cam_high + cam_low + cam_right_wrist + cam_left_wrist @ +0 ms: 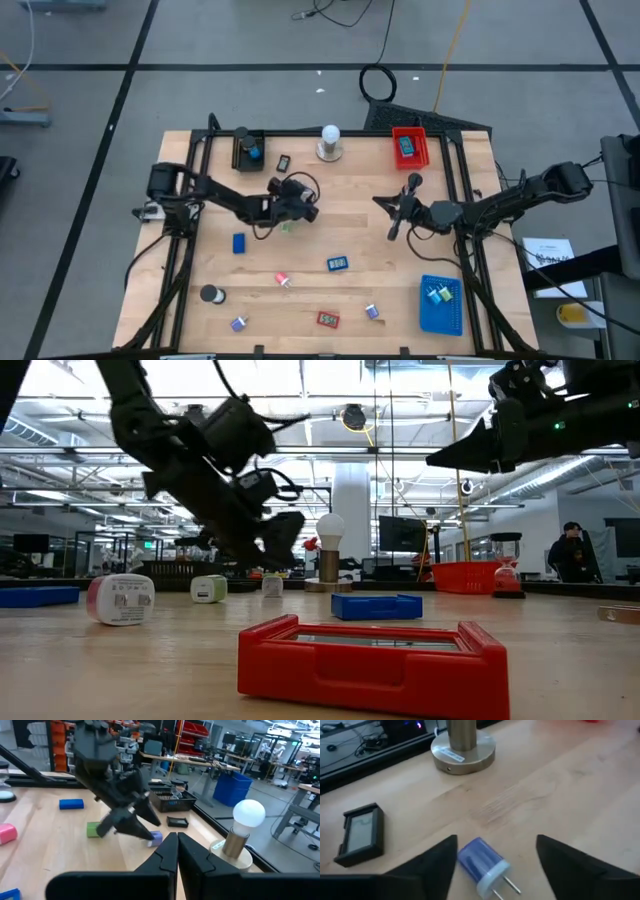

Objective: Pick & Place Office items
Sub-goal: Put the top violet charger adapter into the blue bin

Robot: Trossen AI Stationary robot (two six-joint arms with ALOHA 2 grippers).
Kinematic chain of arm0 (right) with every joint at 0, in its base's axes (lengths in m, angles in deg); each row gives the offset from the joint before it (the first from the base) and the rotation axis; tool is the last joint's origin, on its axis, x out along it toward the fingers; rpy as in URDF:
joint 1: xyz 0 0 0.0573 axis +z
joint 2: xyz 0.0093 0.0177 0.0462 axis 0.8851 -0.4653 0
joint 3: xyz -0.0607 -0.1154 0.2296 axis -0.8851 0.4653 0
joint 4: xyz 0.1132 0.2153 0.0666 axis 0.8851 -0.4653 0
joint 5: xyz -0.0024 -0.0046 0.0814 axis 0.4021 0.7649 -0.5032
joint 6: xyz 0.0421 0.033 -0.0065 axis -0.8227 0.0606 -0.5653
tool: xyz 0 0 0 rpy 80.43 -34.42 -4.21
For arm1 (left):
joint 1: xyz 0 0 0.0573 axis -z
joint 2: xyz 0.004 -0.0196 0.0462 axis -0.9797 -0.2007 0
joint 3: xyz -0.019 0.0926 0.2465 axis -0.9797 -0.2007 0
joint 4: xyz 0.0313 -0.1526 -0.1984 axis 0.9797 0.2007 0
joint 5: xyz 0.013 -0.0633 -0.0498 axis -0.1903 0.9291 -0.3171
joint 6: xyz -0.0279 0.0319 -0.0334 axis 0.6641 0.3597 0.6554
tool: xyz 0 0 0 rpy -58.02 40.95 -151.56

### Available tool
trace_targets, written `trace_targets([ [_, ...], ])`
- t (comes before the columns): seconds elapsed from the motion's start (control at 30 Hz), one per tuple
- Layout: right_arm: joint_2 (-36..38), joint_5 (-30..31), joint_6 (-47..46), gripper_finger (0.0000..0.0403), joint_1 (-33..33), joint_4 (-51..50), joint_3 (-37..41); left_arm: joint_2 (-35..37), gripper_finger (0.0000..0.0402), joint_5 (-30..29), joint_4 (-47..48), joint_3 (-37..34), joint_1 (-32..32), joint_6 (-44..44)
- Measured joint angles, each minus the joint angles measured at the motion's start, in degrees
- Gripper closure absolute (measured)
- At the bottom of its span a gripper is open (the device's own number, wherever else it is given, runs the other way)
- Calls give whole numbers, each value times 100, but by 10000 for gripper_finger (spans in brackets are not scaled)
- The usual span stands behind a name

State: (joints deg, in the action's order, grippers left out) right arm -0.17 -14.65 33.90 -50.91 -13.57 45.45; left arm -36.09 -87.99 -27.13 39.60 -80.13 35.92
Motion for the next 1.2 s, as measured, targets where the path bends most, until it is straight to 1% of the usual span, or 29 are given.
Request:
trace_targets([
  [0.1,0,2,73,402,43,37,0,-197,75,-31,21,150,-77,129],
  [0.17,0,0,86,402,46,34,0,-256,56,-41,21,177,-108,288],
  [0.23,0,0,85,402,46,13,0,-307,47,-49,41,179,-130,467],
  [0.33,0,0,85,402,46,16,0,-330,48,-47,334,177,-128,707],
  [0.43,0,0,85,402,46,16,0,-330,65,-45,556,177,-127,910],
  [0.53,0,0,85,402,46,13,0,-330,92,-32,642,177,-122,933],
  [0.77,0,-2,83,402,44,13,0,-330,171,-31,751,177,-119,868],
  [1.0,0,-2,83,402,44,-99,0,-330,254,-38,1065,165,-100,493],
  [1.07,0,-2,83,402,44,-141,0,-330,260,-126,1039,129,-50,311],
  [1.2,0,-2,81,402,44,-173,0,-300,260,-707,1011,30,157,72],
])
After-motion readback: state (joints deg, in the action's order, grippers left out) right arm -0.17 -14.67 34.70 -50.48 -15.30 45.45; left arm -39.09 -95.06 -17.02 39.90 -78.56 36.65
